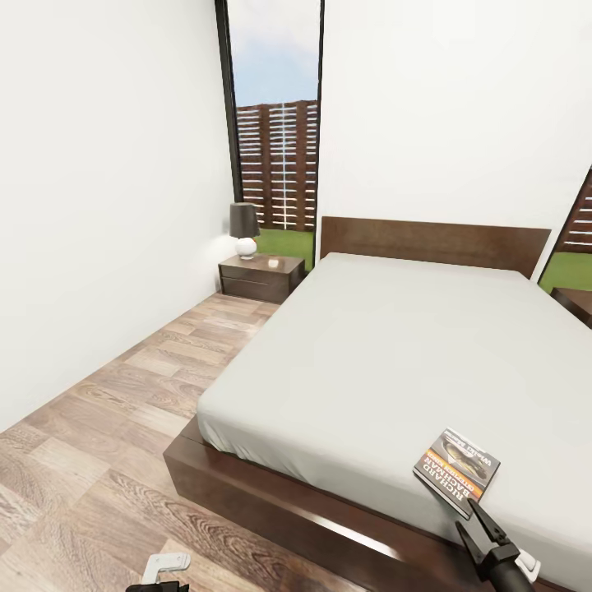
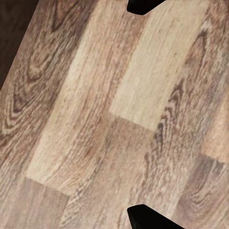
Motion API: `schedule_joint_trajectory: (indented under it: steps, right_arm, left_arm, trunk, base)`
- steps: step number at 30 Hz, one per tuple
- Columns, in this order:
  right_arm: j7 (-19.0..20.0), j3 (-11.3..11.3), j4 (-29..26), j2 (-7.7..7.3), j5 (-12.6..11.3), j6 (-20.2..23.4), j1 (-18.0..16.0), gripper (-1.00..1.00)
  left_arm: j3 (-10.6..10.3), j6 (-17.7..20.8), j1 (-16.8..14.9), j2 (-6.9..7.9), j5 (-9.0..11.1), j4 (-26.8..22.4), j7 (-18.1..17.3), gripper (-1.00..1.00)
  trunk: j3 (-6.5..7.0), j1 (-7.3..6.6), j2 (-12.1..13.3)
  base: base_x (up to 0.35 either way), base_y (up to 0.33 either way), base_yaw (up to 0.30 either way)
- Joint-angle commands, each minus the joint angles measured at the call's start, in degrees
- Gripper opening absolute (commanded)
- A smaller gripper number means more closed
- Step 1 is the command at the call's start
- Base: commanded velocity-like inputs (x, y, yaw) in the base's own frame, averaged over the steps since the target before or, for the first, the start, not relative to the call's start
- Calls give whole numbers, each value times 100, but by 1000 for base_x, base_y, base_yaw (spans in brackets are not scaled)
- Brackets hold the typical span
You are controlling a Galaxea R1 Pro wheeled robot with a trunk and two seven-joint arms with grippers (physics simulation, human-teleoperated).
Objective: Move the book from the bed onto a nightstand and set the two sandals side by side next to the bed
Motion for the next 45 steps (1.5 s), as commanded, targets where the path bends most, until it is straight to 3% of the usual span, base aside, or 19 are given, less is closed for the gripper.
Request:
schedule_joint_trajectory:
  steps: [1, 45]
  right_arm:
    - [11, 14, -1, 0, -30, 60, -1, 100]
    - [-379, 13, -7, -6, -29, 40, -138, 100]
  left_arm:
    - [-45, 5, -2, 4, 60, -3, -13, 100]
    - [-45, 5, -2, 4, 59, -3, -13, 100]
  trunk:
    - [-5, -1, -2]
    - [-5, -1, -2]
  base:
    - [0, 0, 0]
    - [0, 0, 0]
